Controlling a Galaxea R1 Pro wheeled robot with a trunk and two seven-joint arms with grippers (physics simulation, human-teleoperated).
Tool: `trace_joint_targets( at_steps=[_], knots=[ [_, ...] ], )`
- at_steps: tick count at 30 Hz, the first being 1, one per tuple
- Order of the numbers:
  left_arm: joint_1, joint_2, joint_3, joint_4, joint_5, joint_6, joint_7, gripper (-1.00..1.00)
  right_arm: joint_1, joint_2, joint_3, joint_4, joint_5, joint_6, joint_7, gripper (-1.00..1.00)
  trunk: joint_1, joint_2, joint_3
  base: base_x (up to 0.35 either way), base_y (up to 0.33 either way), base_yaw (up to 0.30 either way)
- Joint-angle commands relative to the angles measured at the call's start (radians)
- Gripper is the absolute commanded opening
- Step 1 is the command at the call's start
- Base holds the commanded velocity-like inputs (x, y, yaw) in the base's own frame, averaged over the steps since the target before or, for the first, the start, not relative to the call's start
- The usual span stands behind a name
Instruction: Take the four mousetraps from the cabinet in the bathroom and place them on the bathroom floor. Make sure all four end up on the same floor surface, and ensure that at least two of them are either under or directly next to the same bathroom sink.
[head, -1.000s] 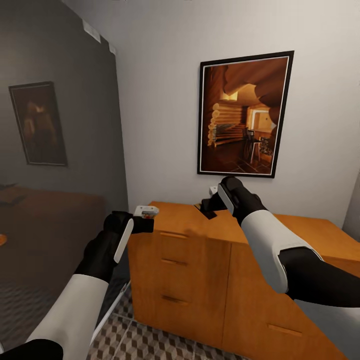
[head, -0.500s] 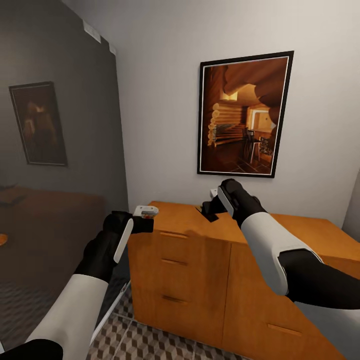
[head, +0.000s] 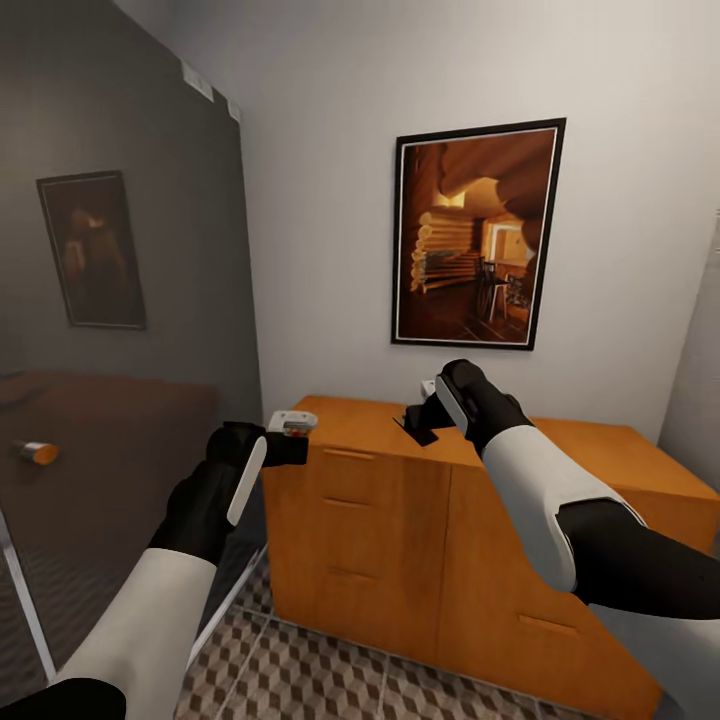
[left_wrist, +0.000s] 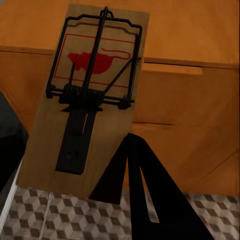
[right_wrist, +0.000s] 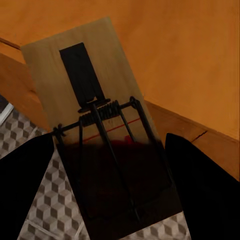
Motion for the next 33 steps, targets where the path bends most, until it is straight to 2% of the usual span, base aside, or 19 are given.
trace_joint_targets(
  at_steps=[1, 19, 33],
  knots=[
    [-0.001, 0.0, 0.0, -0.001, 0.003, 0.004, 0.0, -1.0, -0.001, -0.001, 0.005, -0.001, 0.001, 0.004, 0.005, -1.0, -0.001, -0.001, -0.001, -0.339, -0.001, 0.0],
    [-0.001, 0.003, 0.001, 0.001, 0.003, 0.005, -0.001, -1.0, -0.001, -0.001, 0.005, 0.012, -0.002, 0.004, 0.005, -1.0, -0.001, -0.001, -0.001, -0.338, 0.0, 0.0],
    [-0.001, 0.004, 0.002, 0.004, 0.002, 0.004, -0.001, -1.0, -0.001, -0.001, 0.005, 0.024, -0.008, 0.004, 0.005, -1.0, -0.001, -0.001, -0.001, -0.048, 0.0, 0.0]
  ],
)
